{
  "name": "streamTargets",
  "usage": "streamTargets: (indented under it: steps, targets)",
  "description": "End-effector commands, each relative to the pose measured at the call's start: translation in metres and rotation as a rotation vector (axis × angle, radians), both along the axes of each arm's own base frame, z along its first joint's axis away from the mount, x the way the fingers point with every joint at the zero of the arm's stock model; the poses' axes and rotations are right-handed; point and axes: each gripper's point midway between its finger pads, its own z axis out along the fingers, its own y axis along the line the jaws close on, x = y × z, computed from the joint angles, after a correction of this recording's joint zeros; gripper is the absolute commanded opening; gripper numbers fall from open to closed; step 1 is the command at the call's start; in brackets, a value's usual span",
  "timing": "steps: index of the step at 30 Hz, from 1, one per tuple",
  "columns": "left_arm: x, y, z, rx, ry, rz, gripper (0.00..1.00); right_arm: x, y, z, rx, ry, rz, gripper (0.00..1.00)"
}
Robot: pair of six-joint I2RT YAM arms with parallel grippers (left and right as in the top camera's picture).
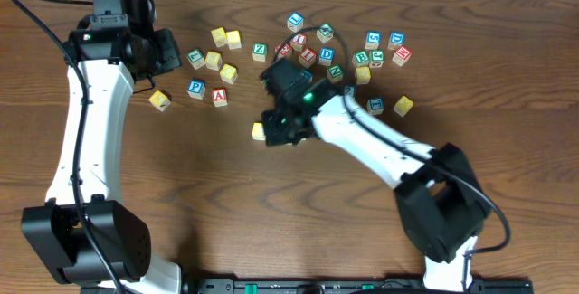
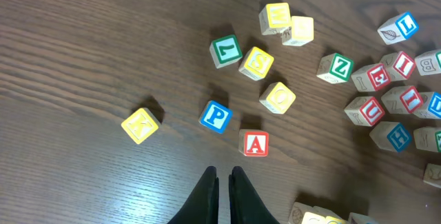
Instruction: Spell out CORL
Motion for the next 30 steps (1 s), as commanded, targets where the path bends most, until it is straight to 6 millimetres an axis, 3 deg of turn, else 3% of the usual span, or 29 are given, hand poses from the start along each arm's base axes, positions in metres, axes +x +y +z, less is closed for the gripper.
streamTargets:
  steps: [1, 6, 15, 30]
  targets:
    - [0.001, 0.006, 0.000, 0.003, 0.003, 0.019, 0.08, -0.006, 0.007, -0.009, -0.015, 0.014, 0.025, 0.01]
    - [0.001, 0.006, -0.001, 0.002, 0.004, 0.019, 0.07, -0.005, -0.013, -0.018, -0.124, 0.014, -0.084, 0.01]
    - [0.001, 0.006, -0.003, 0.002, 0.010, 0.019, 0.08, -0.008, -0.017, -0.040, -0.155, 0.060, -0.095, 0.01]
    - [0.000, 0.006, -0.008, 0.001, 0.022, 0.019, 0.08, 0.009, -0.025, -0.046, -0.155, 0.042, -0.154, 0.01]
